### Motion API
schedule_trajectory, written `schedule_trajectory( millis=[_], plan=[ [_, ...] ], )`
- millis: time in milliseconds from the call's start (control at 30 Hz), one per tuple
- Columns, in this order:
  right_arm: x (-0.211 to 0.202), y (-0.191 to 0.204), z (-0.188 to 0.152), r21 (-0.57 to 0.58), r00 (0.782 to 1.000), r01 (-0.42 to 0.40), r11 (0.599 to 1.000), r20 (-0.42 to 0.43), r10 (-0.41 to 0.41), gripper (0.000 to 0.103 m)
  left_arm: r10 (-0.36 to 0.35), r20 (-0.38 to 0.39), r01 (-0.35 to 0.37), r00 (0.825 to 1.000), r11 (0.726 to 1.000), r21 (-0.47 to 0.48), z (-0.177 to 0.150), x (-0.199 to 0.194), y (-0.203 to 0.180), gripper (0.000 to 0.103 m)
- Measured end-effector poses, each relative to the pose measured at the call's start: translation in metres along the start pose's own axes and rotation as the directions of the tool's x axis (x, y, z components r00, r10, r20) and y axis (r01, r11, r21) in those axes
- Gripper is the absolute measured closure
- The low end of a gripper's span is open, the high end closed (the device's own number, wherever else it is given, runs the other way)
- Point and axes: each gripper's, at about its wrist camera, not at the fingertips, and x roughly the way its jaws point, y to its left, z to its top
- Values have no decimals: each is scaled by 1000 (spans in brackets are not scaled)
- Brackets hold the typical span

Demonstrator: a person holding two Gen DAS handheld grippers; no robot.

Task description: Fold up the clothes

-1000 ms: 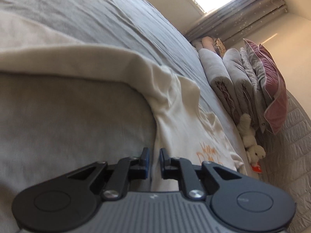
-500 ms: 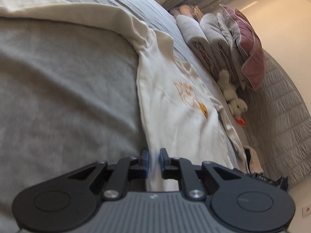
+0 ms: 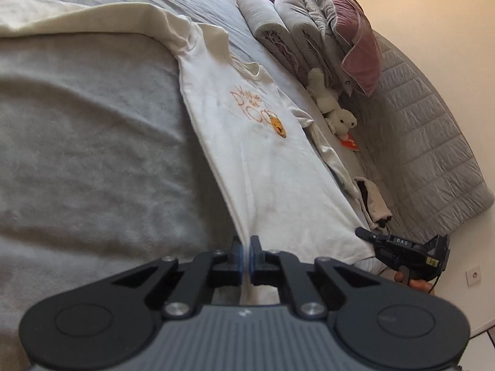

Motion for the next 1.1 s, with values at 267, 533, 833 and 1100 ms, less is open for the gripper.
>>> schedule_trajectory(
  millis=[267,533,833,1100],
  plan=[
    [24,-13,-10,-31,995,78,996,-60,-80,91,53,-69,-46,996,994,102,3,2,-7,96],
    [19,26,4,-216,992,124,969,38,-119,62,129,104,-142,986,980,136,18,-9,-17,62],
    [65,85,11,-316,989,105,943,135,-65,49,159,340,-266,927,917,298,25,30,-71,45],
    [111,118,4,-365,987,114,924,148,-64,34,188,258,-287,948,856,430,12,63,-82,41]
  ],
)
